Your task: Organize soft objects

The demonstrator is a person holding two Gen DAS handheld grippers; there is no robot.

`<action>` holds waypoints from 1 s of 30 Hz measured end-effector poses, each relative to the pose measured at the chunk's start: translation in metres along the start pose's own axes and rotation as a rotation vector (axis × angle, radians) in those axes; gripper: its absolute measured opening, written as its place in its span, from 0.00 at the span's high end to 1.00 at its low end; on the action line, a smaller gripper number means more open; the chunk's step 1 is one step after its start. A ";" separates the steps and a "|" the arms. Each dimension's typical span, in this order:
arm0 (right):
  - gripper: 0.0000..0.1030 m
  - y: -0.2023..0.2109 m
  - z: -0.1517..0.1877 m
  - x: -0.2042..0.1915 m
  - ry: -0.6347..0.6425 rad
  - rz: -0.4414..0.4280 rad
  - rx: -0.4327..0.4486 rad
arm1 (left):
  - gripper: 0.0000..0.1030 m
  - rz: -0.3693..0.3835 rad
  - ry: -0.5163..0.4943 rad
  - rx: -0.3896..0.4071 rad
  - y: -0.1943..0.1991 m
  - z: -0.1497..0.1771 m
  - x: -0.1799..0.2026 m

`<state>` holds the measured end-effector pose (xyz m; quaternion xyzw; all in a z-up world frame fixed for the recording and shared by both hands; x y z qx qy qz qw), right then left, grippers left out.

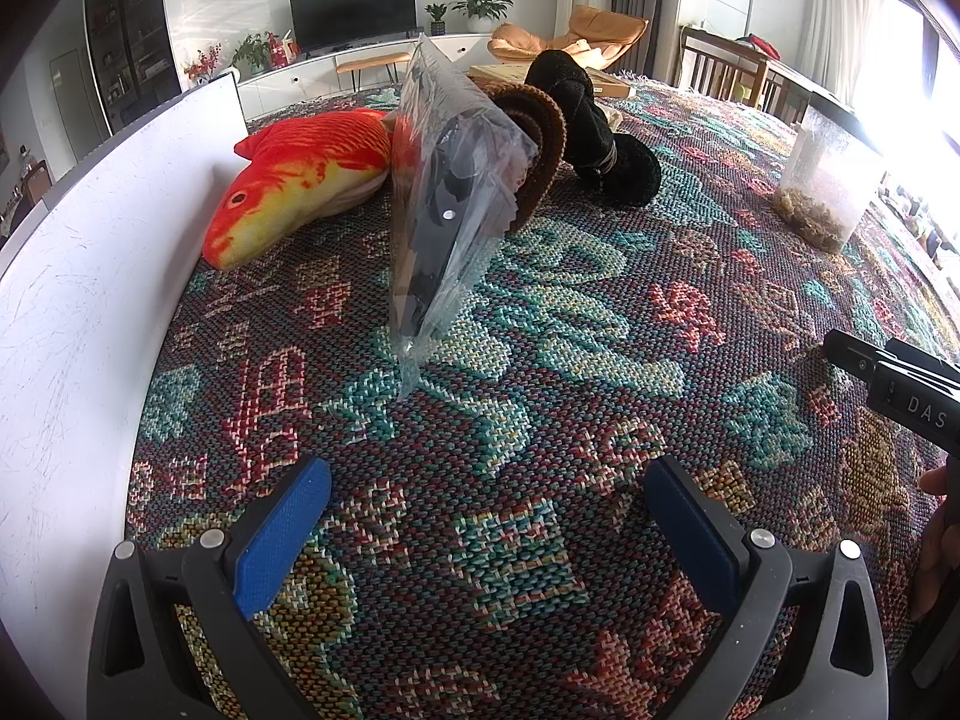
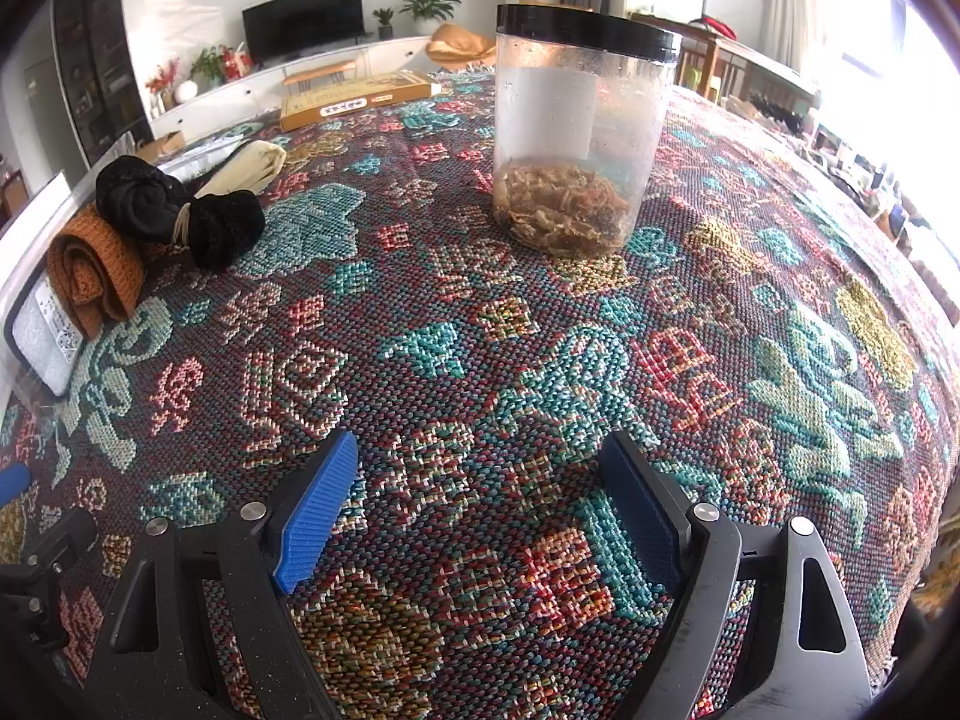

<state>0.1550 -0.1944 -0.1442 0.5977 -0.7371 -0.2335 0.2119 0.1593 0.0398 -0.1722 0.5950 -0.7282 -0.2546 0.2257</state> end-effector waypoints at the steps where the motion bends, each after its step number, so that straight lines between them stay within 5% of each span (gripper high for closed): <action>1: 0.17 0.000 0.000 0.000 0.000 0.000 0.000 | 0.00 0.000 0.000 0.000 0.000 0.000 0.000; 18: 0.17 0.000 0.001 0.000 0.000 0.000 0.000 | 0.01 -0.002 0.018 -0.041 0.008 0.003 0.001; 25: 0.17 0.000 0.000 0.000 0.000 0.000 0.000 | 0.00 0.021 -0.037 0.137 0.043 -0.079 0.010; 30: 0.17 0.000 0.000 0.000 0.000 0.000 0.000 | 0.02 -0.119 -0.067 0.047 -0.015 -0.112 -0.017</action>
Point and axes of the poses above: each gripper's, at about its wrist camera, not at the fingertips, and y roughly against the way its jaws point, x to its right, z to its underside, the point moved 10 cm from there along -y, roughly the way its jaws point, and after that the axes turned 13 degrees about x, right-handed, at the moved point
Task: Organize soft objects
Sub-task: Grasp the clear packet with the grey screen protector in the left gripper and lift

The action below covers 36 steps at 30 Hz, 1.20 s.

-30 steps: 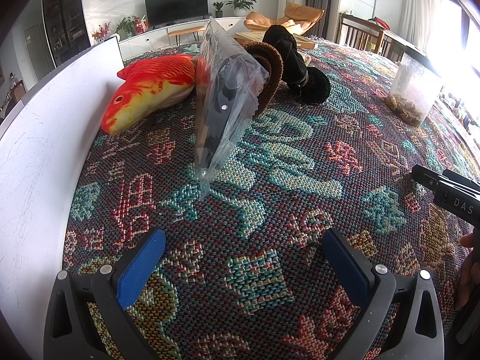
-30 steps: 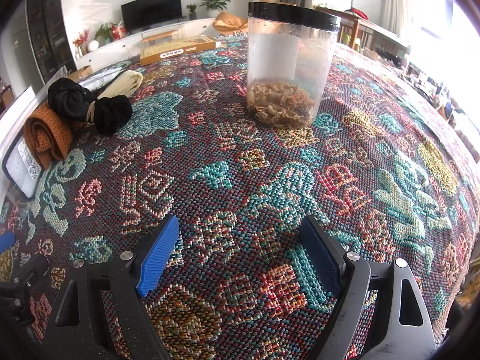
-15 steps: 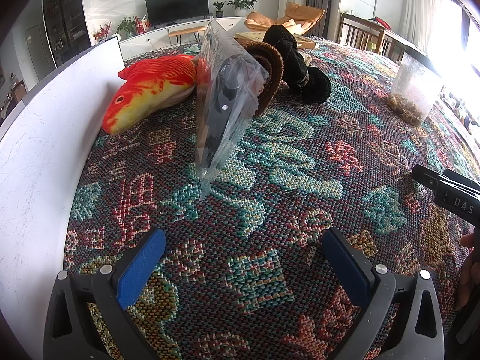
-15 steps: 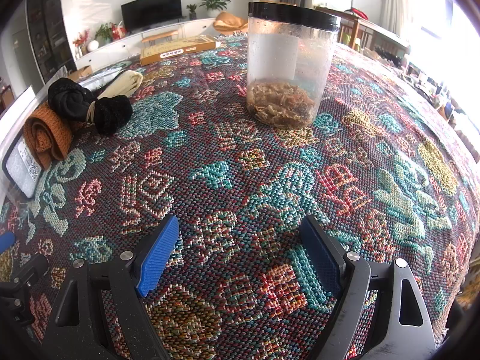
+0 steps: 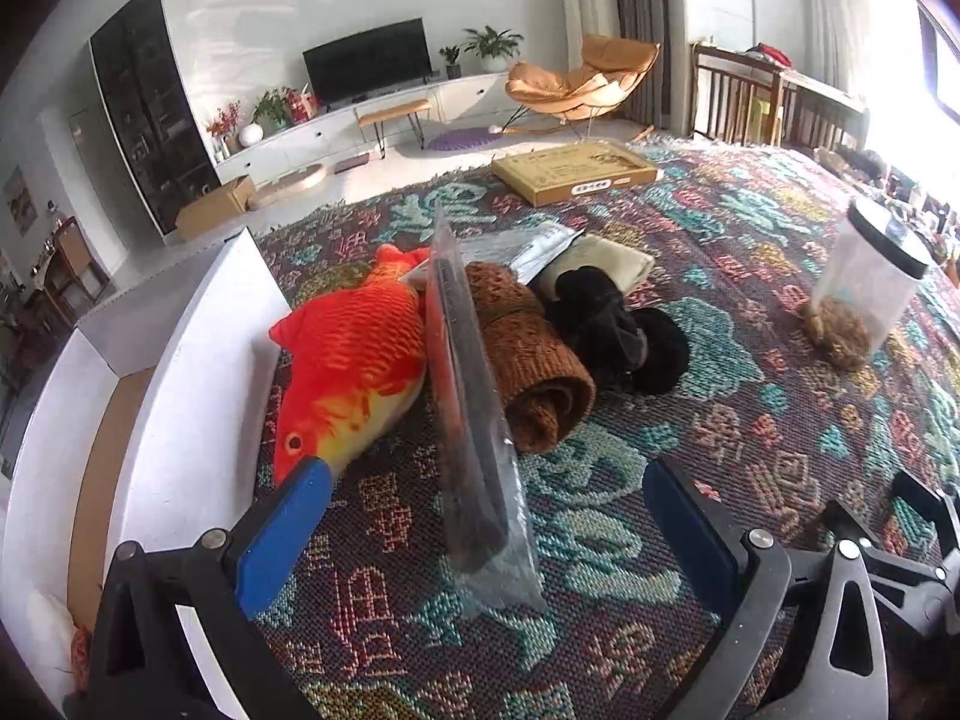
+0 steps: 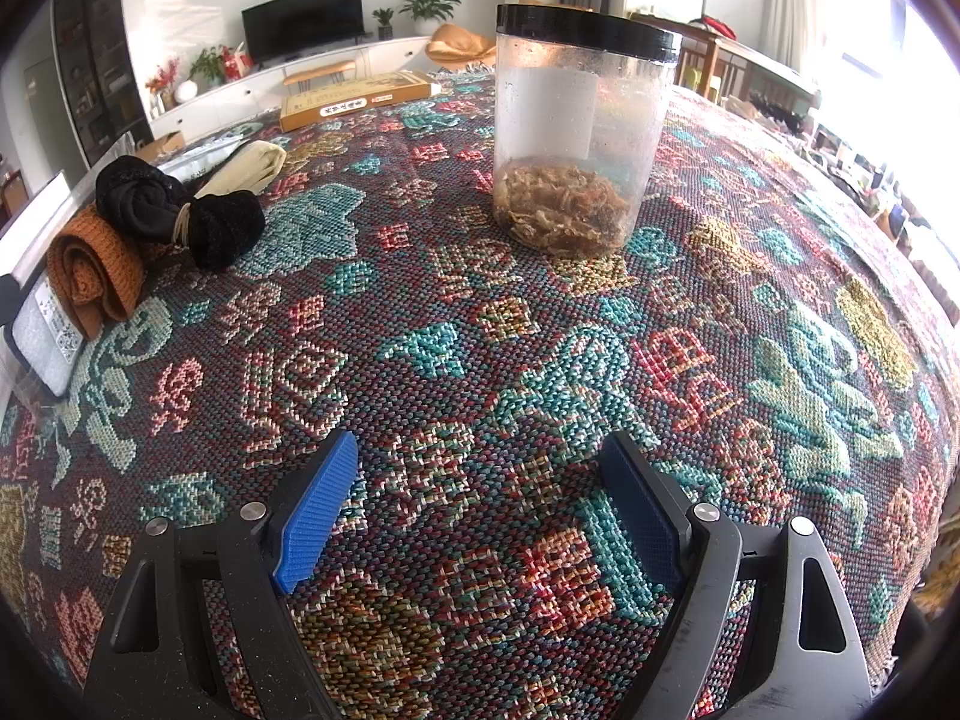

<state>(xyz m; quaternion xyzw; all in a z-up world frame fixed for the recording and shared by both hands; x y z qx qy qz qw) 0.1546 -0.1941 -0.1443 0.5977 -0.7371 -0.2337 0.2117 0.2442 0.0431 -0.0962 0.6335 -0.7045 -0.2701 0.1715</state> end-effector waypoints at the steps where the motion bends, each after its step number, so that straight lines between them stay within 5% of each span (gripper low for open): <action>1: 0.17 0.000 0.000 0.000 0.000 0.000 0.000 | 0.13 0.002 0.022 -0.031 -0.011 0.002 -0.003; 2: 0.17 0.000 0.000 0.000 0.000 0.000 0.000 | 0.26 0.024 0.045 -0.054 -0.019 0.005 -0.004; 3: 0.17 0.000 0.000 0.000 0.000 0.001 0.000 | 0.63 0.052 0.061 -0.079 -0.026 0.010 -0.003; 4: 0.17 0.000 0.000 0.000 0.001 0.001 0.000 | 0.77 0.060 0.060 -0.100 -0.029 0.013 -0.003; 8: 0.17 0.000 0.000 0.000 0.000 0.001 0.000 | 0.83 0.068 0.074 -0.059 -0.010 0.019 -0.006; 16: 0.17 0.000 0.000 0.000 0.000 0.001 0.000 | 0.83 0.272 0.272 -0.036 0.084 0.048 0.003; 20: 0.17 0.000 0.000 0.000 0.000 0.000 0.000 | 0.83 0.325 0.316 -0.080 0.099 0.074 0.005; 24: 0.17 0.000 0.000 0.000 0.000 0.001 0.000 | 0.79 0.236 0.269 -0.130 0.093 0.093 -0.009; 26: 0.17 0.000 0.000 0.000 0.000 0.001 0.000 | 0.64 0.166 0.238 -0.128 0.093 0.094 -0.020; 28: 0.17 0.000 0.000 0.000 0.000 0.001 0.000 | 0.24 0.123 0.239 -0.104 0.098 0.090 -0.030; 30: 0.17 0.001 0.000 0.000 0.000 0.001 0.000 | 0.12 0.087 0.256 -0.055 0.107 0.081 -0.041; 36: 0.17 0.001 0.000 0.000 0.000 0.001 0.000 | 0.12 0.089 0.293 0.030 0.122 0.044 -0.059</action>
Point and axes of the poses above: each gripper's, at about its wrist camera, not at the fingertips, and y roughly against the way its jaws point, x to its right, z to its underside, the point moved 10 cm from there along -y, roughly the way its jaws point, and after that the axes turned 13 degrees about x, right-handed, at the moved point
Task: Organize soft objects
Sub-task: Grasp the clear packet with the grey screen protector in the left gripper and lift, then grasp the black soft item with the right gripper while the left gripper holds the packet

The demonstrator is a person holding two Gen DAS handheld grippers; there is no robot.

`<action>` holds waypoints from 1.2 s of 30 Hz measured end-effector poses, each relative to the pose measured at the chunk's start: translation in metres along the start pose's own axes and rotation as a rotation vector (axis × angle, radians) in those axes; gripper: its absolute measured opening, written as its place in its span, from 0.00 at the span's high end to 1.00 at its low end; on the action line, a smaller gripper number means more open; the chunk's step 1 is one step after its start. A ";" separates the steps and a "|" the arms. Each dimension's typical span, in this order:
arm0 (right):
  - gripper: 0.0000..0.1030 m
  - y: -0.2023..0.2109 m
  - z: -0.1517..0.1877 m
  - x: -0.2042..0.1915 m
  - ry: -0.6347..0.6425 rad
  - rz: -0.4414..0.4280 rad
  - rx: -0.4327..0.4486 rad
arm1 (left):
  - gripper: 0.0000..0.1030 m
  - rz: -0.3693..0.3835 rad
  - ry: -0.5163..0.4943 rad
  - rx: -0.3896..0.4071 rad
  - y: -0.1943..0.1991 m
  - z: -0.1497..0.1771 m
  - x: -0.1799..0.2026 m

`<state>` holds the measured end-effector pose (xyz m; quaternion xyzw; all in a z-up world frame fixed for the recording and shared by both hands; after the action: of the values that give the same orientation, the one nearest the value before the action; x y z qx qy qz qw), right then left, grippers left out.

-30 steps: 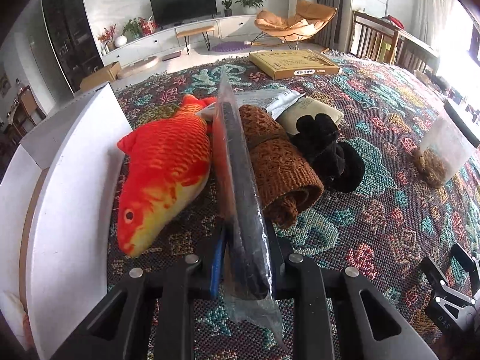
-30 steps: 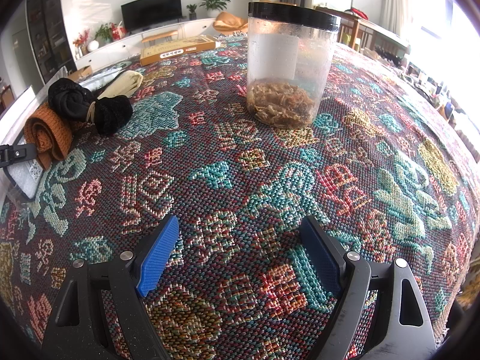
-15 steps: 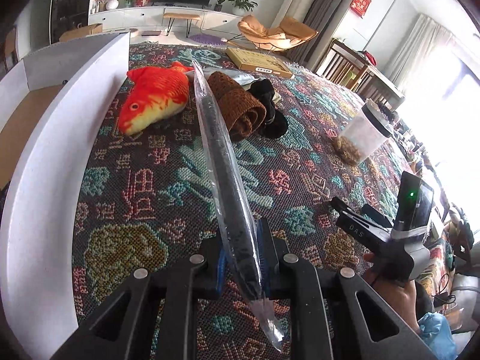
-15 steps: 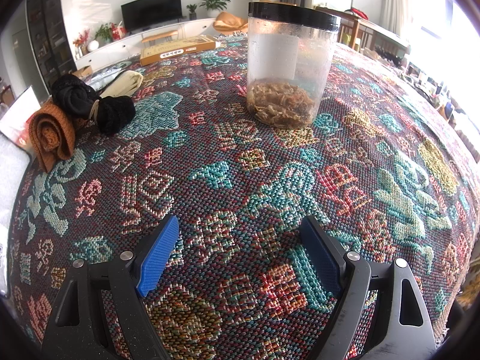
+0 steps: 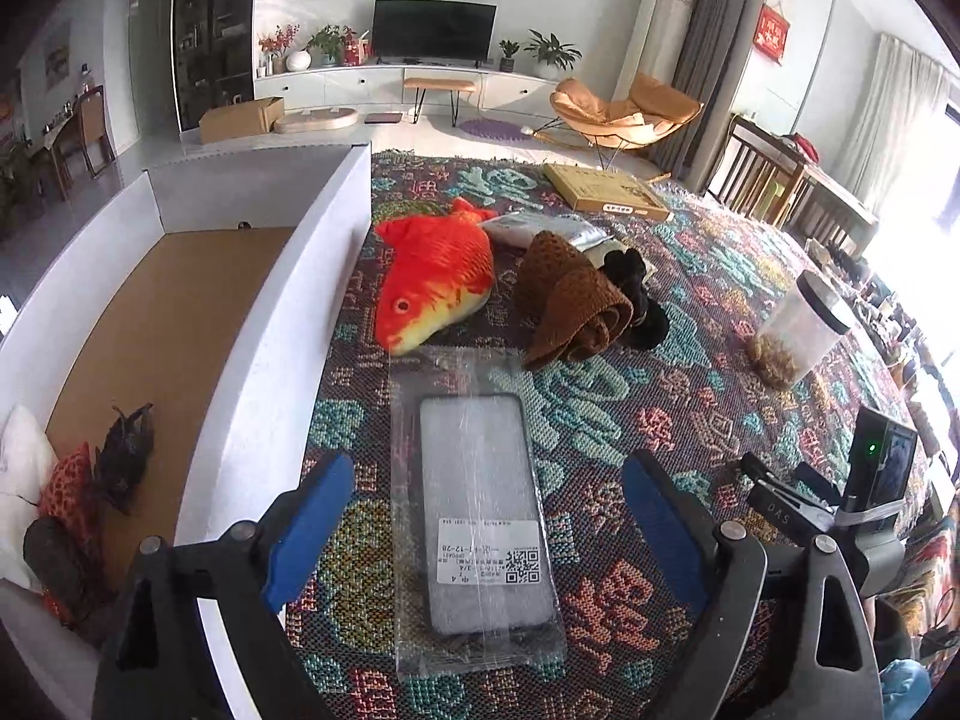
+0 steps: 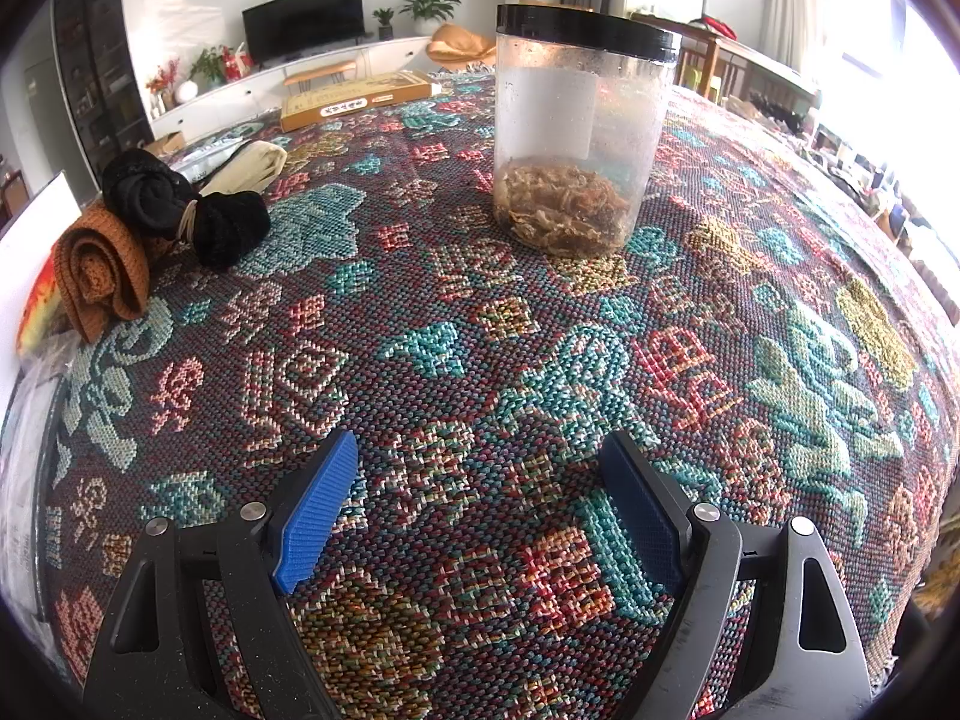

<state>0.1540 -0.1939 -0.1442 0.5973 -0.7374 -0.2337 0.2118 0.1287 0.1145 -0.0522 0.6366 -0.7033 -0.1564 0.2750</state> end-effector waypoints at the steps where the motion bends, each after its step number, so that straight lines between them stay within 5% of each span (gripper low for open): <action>1: 0.17 0.000 0.000 0.000 0.000 0.000 0.000 | 0.11 0.012 0.006 0.011 0.002 -0.005 0.002; 4: 0.17 0.000 0.000 0.000 0.000 0.000 0.000 | 0.02 0.058 0.014 0.005 0.002 -0.009 0.013; 7: 0.17 0.000 0.000 0.000 0.000 0.000 0.000 | 0.02 0.085 -0.043 -0.083 -0.015 0.014 0.029; 12: 0.17 0.000 0.000 0.000 0.000 0.000 0.000 | 0.02 -0.055 -0.203 -0.170 -0.058 0.063 0.029; 17: 0.17 0.000 0.000 0.000 0.000 0.000 0.000 | 0.02 -0.162 -0.167 -0.213 -0.089 0.087 0.001; 22: 0.17 0.001 0.000 -0.001 -0.003 -0.009 0.000 | 0.00 -0.117 -0.103 -0.172 -0.095 0.093 -0.010; 24: 0.16 0.006 -0.003 -0.007 -0.038 -0.079 0.005 | 0.00 -0.094 -0.125 -0.122 -0.093 0.093 -0.009; 27: 0.17 0.009 -0.022 -0.034 -0.110 -0.309 0.033 | 0.00 -0.087 -0.129 -0.084 -0.089 0.094 -0.009; 36: 0.20 -0.060 -0.081 -0.148 0.518 -0.317 0.066 | 0.00 -0.090 -0.125 -0.078 -0.084 0.095 -0.008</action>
<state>0.2778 -0.0666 -0.1195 0.7514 -0.5635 -0.0795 0.3340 0.1411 0.0980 -0.1774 0.6455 -0.6831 -0.2352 0.2476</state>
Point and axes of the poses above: each gripper's, at about its wrist camera, not at the fingertips, and y roughly against the way its jaws point, x to its right, z to its underside, the point moved 10 cm from there along -y, roughly the way its jaws point, and after that the axes turned 13 degrees about x, right-handed, at the moved point
